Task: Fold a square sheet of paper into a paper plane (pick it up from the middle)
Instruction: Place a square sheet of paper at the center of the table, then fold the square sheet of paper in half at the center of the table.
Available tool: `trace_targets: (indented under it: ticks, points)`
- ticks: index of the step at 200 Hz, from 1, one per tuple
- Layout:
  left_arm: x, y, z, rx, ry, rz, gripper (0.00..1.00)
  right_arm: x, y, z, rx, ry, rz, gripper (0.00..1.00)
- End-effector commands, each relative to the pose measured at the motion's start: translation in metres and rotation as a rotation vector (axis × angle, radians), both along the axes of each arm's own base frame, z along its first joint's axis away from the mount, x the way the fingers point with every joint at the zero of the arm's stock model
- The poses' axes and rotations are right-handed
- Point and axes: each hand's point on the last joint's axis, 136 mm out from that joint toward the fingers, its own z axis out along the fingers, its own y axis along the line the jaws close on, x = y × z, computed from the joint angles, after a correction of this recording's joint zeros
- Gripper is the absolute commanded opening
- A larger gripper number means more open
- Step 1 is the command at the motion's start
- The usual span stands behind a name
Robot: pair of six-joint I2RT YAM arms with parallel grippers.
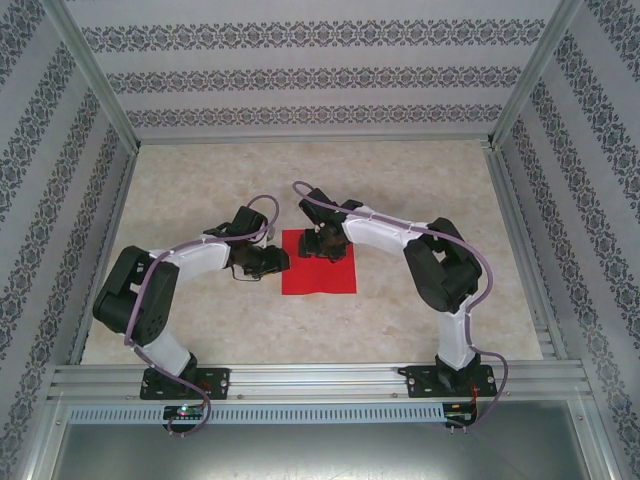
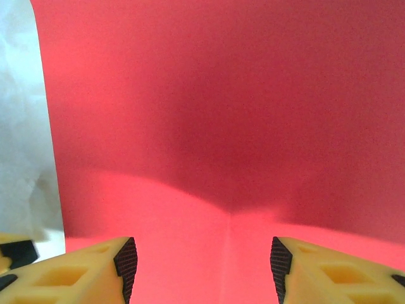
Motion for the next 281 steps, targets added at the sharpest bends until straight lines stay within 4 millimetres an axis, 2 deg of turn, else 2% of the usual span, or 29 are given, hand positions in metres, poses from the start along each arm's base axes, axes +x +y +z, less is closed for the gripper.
trace_targets:
  ticks: [1,42,75,107,131,158,194,239,281]
  points:
    - [0.002,0.012,0.015,0.049,-0.038,-0.018,0.49,-0.004,-0.007,-0.01,-0.092,0.013,0.011,0.6]
    - [0.004,0.016,0.023,0.024,-0.045,-0.01,0.56,-0.004,-0.011,-0.021,-0.146,0.023,-0.001,0.59]
    - [0.003,0.014,0.022,0.012,-0.037,-0.022,0.58,-0.007,-0.009,-0.032,-0.179,0.04,0.01,0.59]
    - [0.003,0.013,0.022,0.004,-0.038,-0.022,0.58,-0.01,-0.016,-0.045,-0.232,0.057,0.007,0.58]
    - [0.003,0.013,0.025,0.004,-0.04,-0.024,0.59,-0.014,-0.015,-0.054,-0.245,0.072,0.011,0.55]
    - [0.001,0.017,0.026,0.019,-0.042,-0.022,0.59,-0.016,-0.015,-0.058,-0.26,0.073,0.02,0.47]
    - [0.0,0.017,0.029,0.019,-0.047,-0.021,0.59,-0.013,-0.013,-0.051,-0.277,0.047,0.031,0.43]
    - [0.0,0.02,0.032,0.028,-0.056,-0.017,0.59,-0.007,-0.004,-0.026,-0.235,-0.012,0.02,0.52]
    - [0.001,0.028,0.036,0.032,-0.071,0.004,0.59,-0.001,0.004,-0.011,-0.194,-0.054,0.002,0.54]
